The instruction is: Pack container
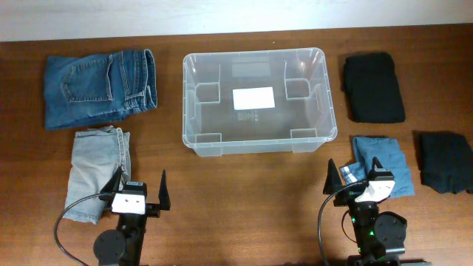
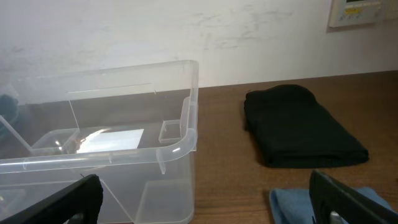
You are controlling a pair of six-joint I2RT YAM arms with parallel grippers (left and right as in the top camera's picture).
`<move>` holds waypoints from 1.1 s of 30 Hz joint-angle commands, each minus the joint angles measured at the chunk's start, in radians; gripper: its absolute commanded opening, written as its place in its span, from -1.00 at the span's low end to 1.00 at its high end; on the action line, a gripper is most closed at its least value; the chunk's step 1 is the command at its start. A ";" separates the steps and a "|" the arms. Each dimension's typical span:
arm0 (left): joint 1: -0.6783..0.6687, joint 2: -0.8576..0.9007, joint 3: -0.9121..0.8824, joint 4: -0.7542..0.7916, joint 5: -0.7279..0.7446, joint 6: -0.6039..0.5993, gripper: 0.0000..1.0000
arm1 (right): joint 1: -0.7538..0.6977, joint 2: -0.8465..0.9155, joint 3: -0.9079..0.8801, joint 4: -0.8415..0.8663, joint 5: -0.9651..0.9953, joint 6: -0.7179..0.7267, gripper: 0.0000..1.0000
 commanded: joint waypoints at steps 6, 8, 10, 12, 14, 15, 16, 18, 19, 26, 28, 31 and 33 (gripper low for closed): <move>0.008 -0.006 -0.003 -0.005 -0.007 0.013 0.99 | 0.009 -0.011 -0.006 -0.004 -0.005 -0.001 0.97; 0.008 -0.006 -0.003 -0.005 -0.007 0.013 0.98 | 0.009 -0.011 -0.006 -0.005 -0.006 -0.001 0.97; 0.008 -0.006 -0.003 -0.005 -0.007 0.013 0.98 | 0.009 -0.011 -0.006 -0.003 -0.005 -0.001 0.97; 0.008 -0.006 -0.003 -0.005 -0.007 0.013 0.99 | 0.009 -0.011 -0.006 0.019 -0.006 0.000 0.97; 0.008 -0.006 -0.003 -0.005 -0.007 0.013 0.98 | 0.009 -0.011 -0.006 0.044 -0.018 0.000 0.97; 0.008 -0.006 -0.003 -0.005 -0.007 0.013 0.99 | 0.009 -0.011 -0.006 0.045 -0.026 0.001 0.97; 0.008 -0.006 -0.003 -0.005 -0.007 0.013 0.98 | 0.009 -0.011 -0.006 0.044 -0.040 0.007 0.97; 0.008 -0.006 -0.003 -0.005 -0.007 0.013 0.98 | 0.009 -0.011 -0.006 0.045 -0.086 0.007 0.97; 0.008 -0.006 -0.003 -0.005 -0.007 0.013 0.98 | 0.009 -0.011 -0.006 0.045 -0.101 0.007 0.97; 0.008 -0.006 -0.003 -0.005 -0.007 0.013 0.99 | 0.009 -0.011 -0.006 0.128 -0.172 0.007 0.97; 0.008 -0.006 -0.003 -0.005 -0.007 0.013 0.98 | 0.009 -0.011 -0.006 0.179 -0.212 0.007 0.97; 0.008 -0.006 -0.003 -0.005 -0.007 0.013 0.98 | 0.009 -0.011 0.004 0.247 -0.303 0.006 0.97; 0.008 -0.006 -0.003 -0.005 -0.007 0.013 0.99 | 0.009 -0.011 0.026 0.254 -0.327 0.006 0.97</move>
